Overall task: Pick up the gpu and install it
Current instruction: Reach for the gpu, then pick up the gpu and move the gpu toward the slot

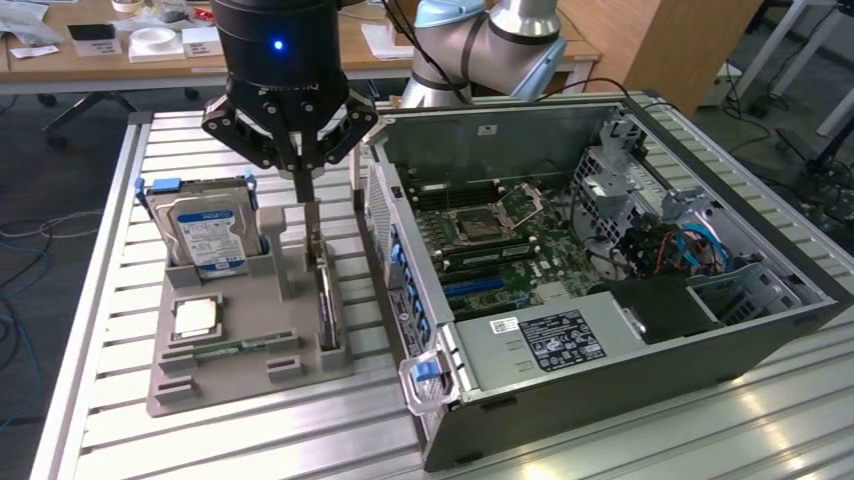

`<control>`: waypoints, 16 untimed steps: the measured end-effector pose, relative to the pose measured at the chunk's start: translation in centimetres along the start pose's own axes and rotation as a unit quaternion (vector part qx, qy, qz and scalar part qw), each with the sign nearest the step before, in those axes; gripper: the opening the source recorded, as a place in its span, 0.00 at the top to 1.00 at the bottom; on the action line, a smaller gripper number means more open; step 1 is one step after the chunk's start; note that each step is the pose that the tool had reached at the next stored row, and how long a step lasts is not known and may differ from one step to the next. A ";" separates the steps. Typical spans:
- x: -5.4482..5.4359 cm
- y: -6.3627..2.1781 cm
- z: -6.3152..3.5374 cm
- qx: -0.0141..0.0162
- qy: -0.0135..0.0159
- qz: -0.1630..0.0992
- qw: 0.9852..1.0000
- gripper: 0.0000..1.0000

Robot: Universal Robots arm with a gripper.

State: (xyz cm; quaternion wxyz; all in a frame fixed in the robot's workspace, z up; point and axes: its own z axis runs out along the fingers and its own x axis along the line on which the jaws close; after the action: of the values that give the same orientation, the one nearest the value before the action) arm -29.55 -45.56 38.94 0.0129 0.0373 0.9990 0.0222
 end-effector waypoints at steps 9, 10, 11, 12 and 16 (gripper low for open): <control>0.0 0.01 0.00 0.000 0.000 0.000 1.000 0.89; 0.0 0.01 0.00 0.000 0.000 0.000 1.000 0.89; 0.0 0.01 0.00 0.000 0.000 0.000 1.000 0.89; 0.0 0.01 0.00 0.000 0.000 0.000 1.000 0.89; 0.0 0.01 0.00 0.000 0.000 0.000 1.000 0.77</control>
State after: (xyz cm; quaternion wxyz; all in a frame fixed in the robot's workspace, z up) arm -29.55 -45.56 38.94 0.0129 0.0374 0.9990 0.0222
